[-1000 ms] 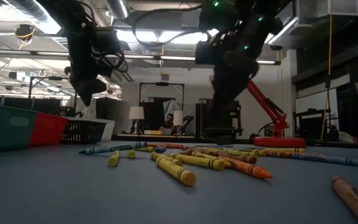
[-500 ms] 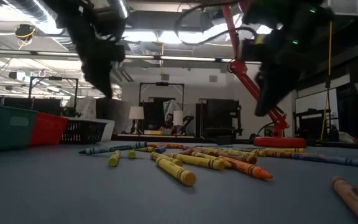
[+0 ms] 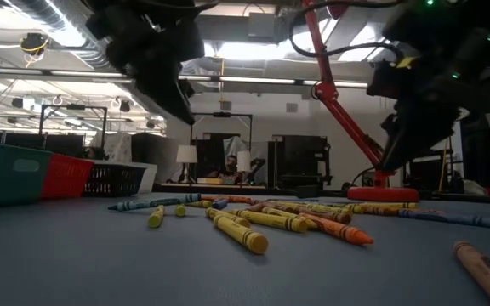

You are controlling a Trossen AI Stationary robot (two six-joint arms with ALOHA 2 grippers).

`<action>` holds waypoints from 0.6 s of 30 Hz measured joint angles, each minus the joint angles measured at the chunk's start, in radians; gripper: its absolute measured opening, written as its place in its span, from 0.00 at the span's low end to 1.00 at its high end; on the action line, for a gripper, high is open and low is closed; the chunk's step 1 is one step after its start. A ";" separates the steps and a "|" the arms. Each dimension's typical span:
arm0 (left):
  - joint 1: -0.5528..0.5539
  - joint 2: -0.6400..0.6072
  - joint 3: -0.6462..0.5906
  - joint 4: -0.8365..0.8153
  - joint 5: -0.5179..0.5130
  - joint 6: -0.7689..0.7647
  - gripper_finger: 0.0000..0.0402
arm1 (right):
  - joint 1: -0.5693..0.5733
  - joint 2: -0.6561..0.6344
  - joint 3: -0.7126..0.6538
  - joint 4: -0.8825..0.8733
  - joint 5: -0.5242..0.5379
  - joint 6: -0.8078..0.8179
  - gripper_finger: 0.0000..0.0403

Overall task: Sort crayons
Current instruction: Put the green crayon into the black bin

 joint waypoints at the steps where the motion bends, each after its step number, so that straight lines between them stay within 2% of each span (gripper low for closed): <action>1: -0.014 0.011 0.000 0.001 -0.005 0.003 0.22 | 0.010 0.001 -0.009 0.008 0.000 0.000 0.34; 9: -0.067 0.135 0.000 0.008 -0.084 0.005 0.22 | 0.056 0.005 -0.079 0.158 0.010 -0.001 0.34; 18: -0.061 0.270 0.000 0.019 -0.139 0.046 0.22 | 0.055 0.005 -0.081 0.180 0.010 -0.001 0.34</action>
